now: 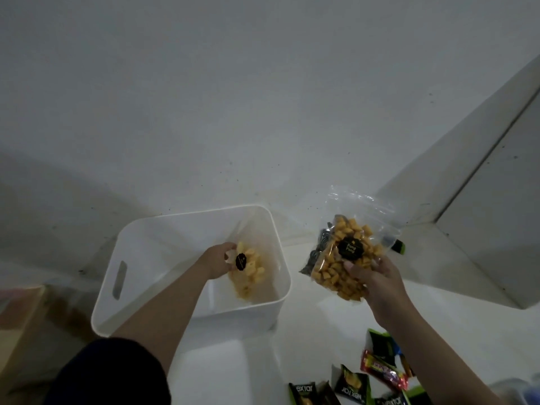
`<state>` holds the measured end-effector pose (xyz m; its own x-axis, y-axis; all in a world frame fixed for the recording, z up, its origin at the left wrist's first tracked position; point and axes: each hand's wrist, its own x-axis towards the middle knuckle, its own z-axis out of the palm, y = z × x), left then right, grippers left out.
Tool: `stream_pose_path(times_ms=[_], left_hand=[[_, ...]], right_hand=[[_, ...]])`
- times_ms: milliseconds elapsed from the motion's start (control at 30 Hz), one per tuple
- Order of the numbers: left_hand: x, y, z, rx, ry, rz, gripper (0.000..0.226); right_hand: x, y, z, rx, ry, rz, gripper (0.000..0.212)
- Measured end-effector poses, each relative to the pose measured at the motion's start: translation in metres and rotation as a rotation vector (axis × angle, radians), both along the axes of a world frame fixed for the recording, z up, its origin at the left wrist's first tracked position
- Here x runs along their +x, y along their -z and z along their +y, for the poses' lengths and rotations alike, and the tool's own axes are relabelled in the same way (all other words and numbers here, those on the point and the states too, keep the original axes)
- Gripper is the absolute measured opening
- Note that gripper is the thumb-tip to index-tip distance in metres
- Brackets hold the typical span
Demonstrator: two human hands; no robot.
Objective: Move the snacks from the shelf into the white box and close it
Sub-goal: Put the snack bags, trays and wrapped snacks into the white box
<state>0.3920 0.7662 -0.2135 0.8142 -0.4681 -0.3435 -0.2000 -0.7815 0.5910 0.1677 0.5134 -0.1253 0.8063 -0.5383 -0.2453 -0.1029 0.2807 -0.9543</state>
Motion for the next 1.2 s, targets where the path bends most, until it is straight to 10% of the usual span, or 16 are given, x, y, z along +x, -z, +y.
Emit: stream_pose_path(times_ms=[133, 467, 833, 1200], left_hand=[[-0.011, -0.014, -0.009, 0.151, -0.131, 0.127, 0.076], [-0.048, -0.100, 0.011, -0.190, -0.333, 0.275, 0.047], [-0.096, -0.144, 0.061, -0.314, -0.415, -0.220, 0.029], [-0.051, -0.084, 0.048, -0.432, -0.598, 0.400, 0.048]], right_hand=[[-0.002, 0.003, 0.005, 0.015, 0.008, 0.004, 0.044], [0.012, -0.064, 0.060, -0.036, -0.073, -0.155, 0.037], [0.090, -0.017, 0.177, -0.054, -0.217, 0.099, 0.053], [0.137, 0.027, 0.186, -0.196, -0.612, 0.278, 0.117]])
